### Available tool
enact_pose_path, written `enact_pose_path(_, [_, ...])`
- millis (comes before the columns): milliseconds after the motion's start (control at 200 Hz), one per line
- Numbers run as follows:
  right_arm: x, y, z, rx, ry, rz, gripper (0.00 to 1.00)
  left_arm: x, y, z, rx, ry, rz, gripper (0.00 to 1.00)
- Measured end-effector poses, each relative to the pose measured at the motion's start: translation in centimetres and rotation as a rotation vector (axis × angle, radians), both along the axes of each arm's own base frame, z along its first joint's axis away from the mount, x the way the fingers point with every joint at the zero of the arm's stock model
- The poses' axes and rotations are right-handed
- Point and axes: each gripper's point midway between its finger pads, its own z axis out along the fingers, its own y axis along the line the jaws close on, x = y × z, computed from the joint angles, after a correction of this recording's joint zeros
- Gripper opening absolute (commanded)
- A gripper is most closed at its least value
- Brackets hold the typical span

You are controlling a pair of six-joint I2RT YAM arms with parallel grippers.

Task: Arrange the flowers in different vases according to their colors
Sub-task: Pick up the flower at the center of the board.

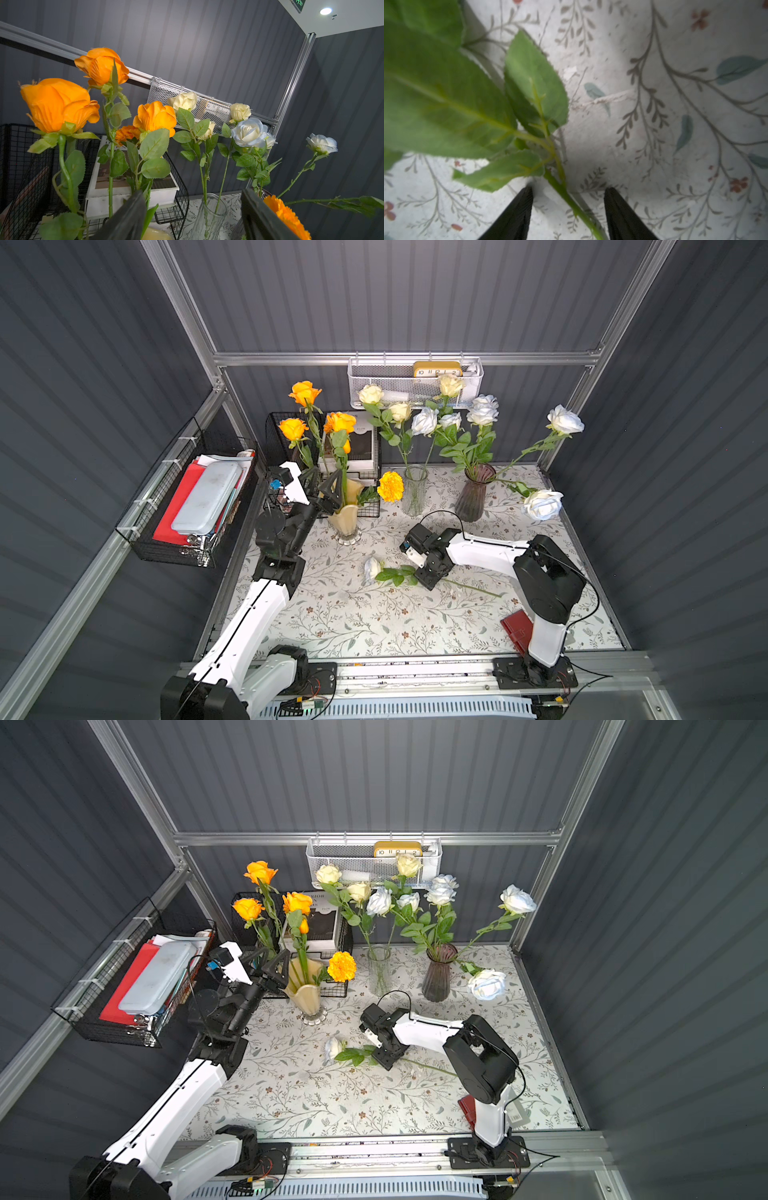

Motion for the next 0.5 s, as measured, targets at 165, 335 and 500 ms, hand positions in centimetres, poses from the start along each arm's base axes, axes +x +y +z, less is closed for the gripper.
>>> enact_pose_path(165, [0.1, 0.4, -0.2, 0.029, 0.034, 0.001, 0.3, -0.3, -0.3, -1.1, 0.013, 0.029, -0.022, 0.76])
enact_pose_path(335, [-0.1, 0.9, -0.2, 0.05, 0.054, 0.002, 0.11, -0.8, -0.7, -1.4, 0.018, 0.047, -0.039, 0.77])
enact_pose_path(500, [-0.1, 1.0, -0.2, 0.055, 0.056, -0.005, 0.02, -1.2, -1.4, -1.6, 0.026, 0.062, -0.059, 0.77])
